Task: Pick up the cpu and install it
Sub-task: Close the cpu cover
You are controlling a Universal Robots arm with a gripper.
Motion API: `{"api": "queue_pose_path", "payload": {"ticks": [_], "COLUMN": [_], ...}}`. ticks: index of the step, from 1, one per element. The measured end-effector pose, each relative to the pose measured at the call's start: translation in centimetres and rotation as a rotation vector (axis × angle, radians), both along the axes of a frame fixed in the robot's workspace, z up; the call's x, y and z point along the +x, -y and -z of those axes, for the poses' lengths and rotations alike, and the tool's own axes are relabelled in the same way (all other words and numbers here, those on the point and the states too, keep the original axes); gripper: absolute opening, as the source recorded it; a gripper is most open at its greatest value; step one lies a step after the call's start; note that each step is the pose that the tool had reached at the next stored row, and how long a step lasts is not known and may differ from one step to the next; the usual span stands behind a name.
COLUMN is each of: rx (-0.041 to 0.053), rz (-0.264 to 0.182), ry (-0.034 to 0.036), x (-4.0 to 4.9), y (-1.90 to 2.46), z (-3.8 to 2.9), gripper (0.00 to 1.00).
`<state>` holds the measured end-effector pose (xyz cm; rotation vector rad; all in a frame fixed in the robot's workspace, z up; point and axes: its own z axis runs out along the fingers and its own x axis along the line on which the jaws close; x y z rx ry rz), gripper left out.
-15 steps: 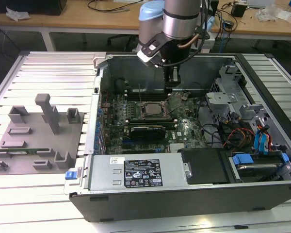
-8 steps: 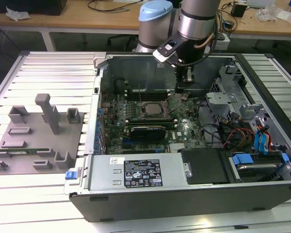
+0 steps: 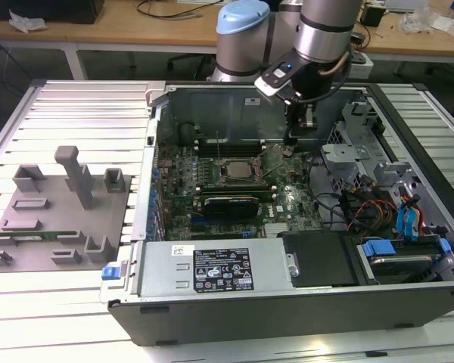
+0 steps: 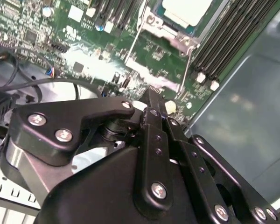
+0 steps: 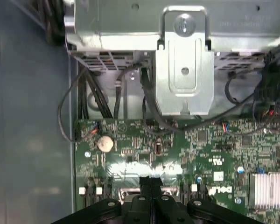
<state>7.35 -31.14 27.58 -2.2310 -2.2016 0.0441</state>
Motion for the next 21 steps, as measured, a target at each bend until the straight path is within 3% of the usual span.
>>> {"api": "queue_pose_path", "payload": {"ticks": [4,5,21], "rx": [-0.0001,0.0001,0.0052], "rz": [0.000,-0.001,-0.040], "ry": [-0.0026,-0.0026,-0.0011], "x": [0.52,0.52,0.42], "y": [0.00,0.01,0.33], "z": [0.15,0.56,3.13], "gripper": [0.11,0.11,0.11]}}
